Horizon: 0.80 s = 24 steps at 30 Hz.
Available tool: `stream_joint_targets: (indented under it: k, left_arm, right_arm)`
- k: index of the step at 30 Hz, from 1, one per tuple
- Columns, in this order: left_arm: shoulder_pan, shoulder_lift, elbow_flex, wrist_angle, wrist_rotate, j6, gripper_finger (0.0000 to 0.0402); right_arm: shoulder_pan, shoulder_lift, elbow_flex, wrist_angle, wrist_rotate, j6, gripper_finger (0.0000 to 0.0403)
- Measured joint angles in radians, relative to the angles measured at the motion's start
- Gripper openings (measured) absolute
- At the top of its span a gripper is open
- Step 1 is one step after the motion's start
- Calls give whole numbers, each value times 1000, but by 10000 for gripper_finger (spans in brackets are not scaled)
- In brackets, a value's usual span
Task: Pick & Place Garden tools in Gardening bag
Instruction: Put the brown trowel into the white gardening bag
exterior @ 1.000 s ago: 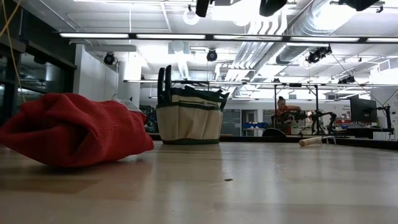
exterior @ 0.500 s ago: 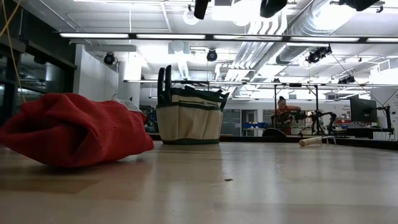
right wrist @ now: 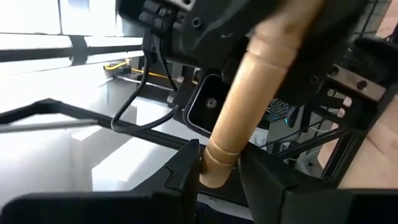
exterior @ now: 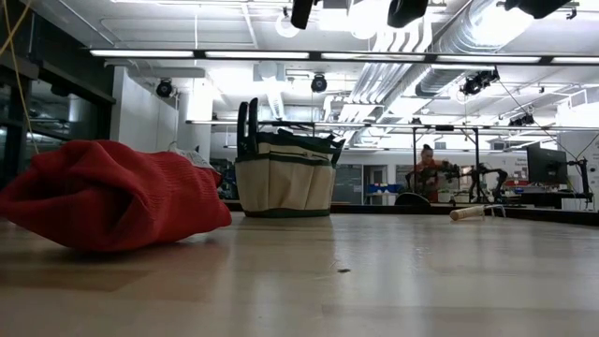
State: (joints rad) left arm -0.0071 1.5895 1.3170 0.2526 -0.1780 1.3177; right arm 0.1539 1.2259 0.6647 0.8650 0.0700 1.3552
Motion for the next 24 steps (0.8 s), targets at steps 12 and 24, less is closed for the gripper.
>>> stream_joint_targets:
  k: [12,24]
  left_arm:
    - [0,2,-2,-23,-28,-102,61]
    - [12,1,-1,-35,-83,-275,61]
  right_arm:
    - [-2,-2,2,-70,-108,-137,139]
    - [-69,-50,1,-273,-289,-174,139]
